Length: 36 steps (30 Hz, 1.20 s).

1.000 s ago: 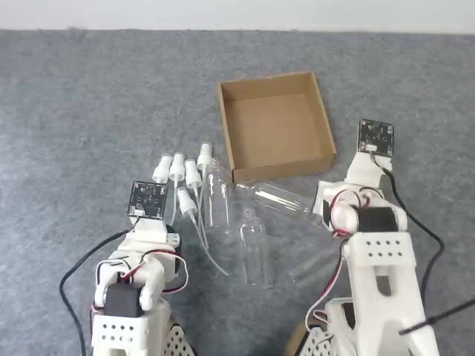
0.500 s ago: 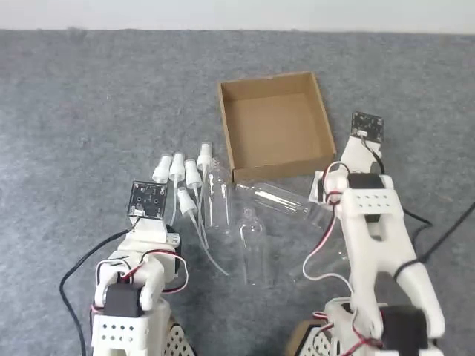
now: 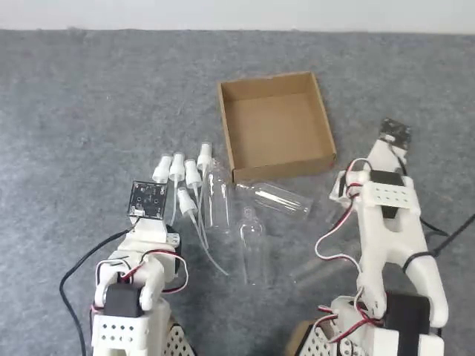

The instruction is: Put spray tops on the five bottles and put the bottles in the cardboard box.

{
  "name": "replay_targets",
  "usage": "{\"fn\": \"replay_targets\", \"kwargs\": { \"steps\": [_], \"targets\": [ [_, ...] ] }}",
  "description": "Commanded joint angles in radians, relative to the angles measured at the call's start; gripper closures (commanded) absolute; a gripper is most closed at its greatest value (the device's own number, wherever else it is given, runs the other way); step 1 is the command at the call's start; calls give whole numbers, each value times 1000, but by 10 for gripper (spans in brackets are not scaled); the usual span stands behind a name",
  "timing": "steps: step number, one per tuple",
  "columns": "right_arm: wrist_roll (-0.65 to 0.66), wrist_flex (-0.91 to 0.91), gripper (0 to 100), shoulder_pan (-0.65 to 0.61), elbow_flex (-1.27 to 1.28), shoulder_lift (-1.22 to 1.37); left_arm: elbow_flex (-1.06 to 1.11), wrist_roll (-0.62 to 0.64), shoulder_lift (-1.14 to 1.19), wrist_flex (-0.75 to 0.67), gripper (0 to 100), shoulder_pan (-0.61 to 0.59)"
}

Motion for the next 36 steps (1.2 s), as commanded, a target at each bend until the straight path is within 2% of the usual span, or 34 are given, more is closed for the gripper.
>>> {"fn": "replay_targets", "kwargs": {
  "steps": [1, 5, 10, 12, 17, 20, 26, 32, 36],
  "targets": [
    [21, -53, 896, 54, -66, -16, -7, 8, -20, 2, 987, 3],
    [114, -61, 896, 125, -149, 2, -7, 8, -20, 2, 987, 3],
    [350, 7, 896, 239, -304, 61, -7, 8, -20, 2, 987, 3],
    [500, 61, 896, 274, -376, 105, -7, 8, -20, 2, 987, 3],
    [973, 263, 901, 332, -514, 249, -7, 8, -20, 2, 987, 3],
    [1151, 305, 901, 375, -529, 305, -7, 8, -20, 2, 987, 3],
    [1240, 271, 898, 432, -522, 334, -7, 8, -20, 2, 987, 3],
    [1320, 219, 896, 398, -422, 325, -7, 8, -20, 2, 987, 3],
    [1316, 154, 894, 390, -359, 325, -7, 8, -20, 2, 987, 3]
  ]
}}
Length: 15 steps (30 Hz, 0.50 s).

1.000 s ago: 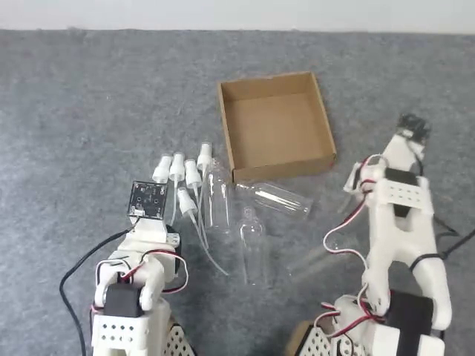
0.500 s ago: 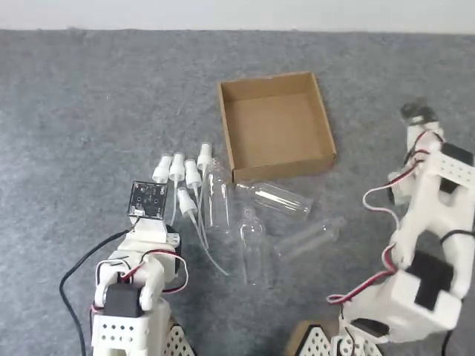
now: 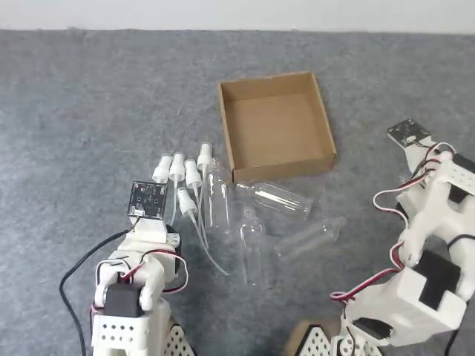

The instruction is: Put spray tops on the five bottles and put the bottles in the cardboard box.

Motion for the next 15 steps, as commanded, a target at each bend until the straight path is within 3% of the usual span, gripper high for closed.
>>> {"fn": "replay_targets", "kwargs": {
  "steps": [1, 7, 15],
  "targets": [
    [14, -41, 883, -16, 31, -8, -7, 8, -20, 2, 987, 3],
    [6, -39, 780, -18, 34, -8, -7, 8, -20, 2, 987, 9],
    [-120, -38, 777, -22, -3, -10, -5, -8, -21, -68, 987, -32]
  ]
}}
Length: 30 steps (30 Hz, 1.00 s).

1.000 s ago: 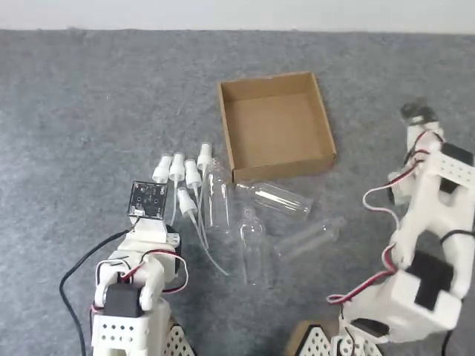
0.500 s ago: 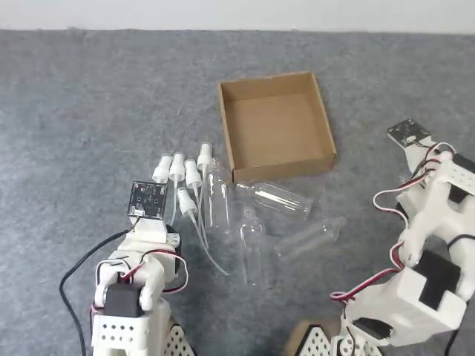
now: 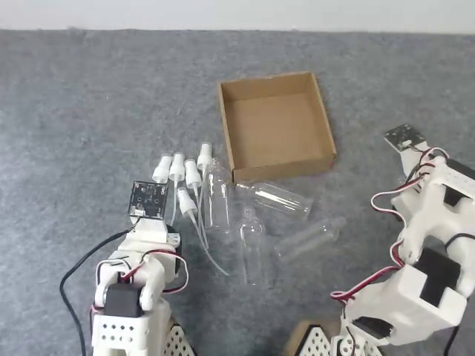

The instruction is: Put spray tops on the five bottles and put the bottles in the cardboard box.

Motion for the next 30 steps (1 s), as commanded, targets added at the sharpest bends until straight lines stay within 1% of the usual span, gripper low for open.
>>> {"fn": "replay_targets", "kwargs": {
  "steps": [1, 2, 3, 6, 7, 8, 10, 13, 15, 18, 20, 23, 27, 30],
  "targets": [
    [-66, -10, 776, -13, -41, -18, -7, -38, -21, -74, 987, -77],
    [-80, -10, 775, -13, -41, -18, -12, -98, -21, -107, 987, -110],
    [-89, -10, 775, -13, -41, -18, -22, -192, -21, -158, 987, -149],
    [-101, -8, 775, -13, -41, -18, -38, -512, -21, -245, 987, -327],
    [-101, -7, 775, -13, -41, -18, -54, -559, -21, -265, 987, -358],
    [-98, 5, 775, -13, -41, -18, -84, -554, -21, -275, 987, -370],
    [-98, 27, 775, -13, -41, -18, -168, -534, -20, -242, 967, -393],
    [-95, 25, 775, -13, -41, -18, -328, -512, 14, -155, 893, -399],
    [-95, 25, 775, -13, -41, -16, -437, -509, 98, -115, 862, -399],
    [-95, 22, 776, -13, -41, -16, -599, -491, 318, -72, 873, -397],
    [-100, 22, 777, -13, -41, -16, -713, -453, 500, -29, 878, -396],
    [-101, 21, 777, -12, -41, -16, -865, -437, 784, 25, 877, -364],
    [-100, 22, 777, -13, -40, -16, -1032, -396, 1132, 37, 874, -293],
    [-95, 30, 778, -13, -38, -13, -1155, -341, 1347, 34, 873, -261]
  ]
}}
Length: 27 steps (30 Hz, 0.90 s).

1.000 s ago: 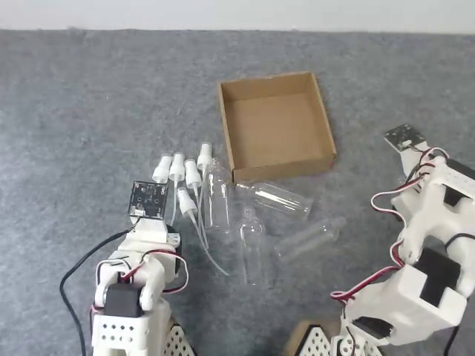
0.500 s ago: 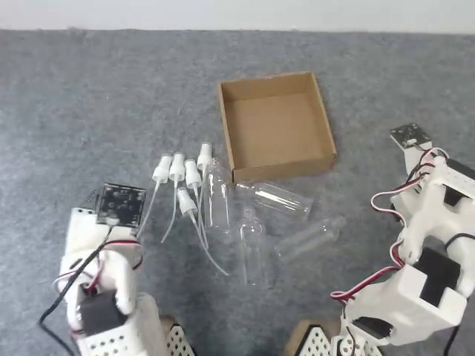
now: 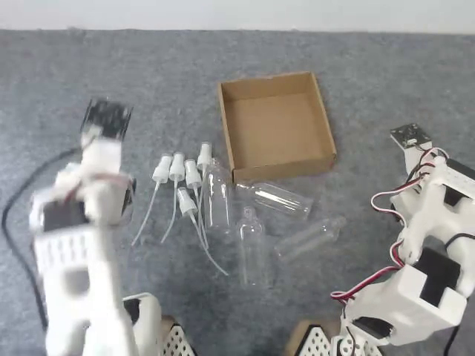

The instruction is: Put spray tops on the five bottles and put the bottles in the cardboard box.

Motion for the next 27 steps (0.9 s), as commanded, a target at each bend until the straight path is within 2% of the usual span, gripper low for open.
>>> {"fn": "replay_targets", "kwargs": {
  "steps": [1, 10, 17, 27],
  "targets": [
    [-5, 13, 778, -12, -37, -10, -179, 74, 281, -12, 873, 32],
    [-5, 15, 775, -12, -37, -7, -358, 190, 678, -209, 825, 55],
    [-5, 15, 775, -13, -37, -7, -447, 195, 821, -210, 826, 155],
    [-5, 15, 775, -12, -37, -7, -478, 215, 959, -270, 826, 106]
  ]
}}
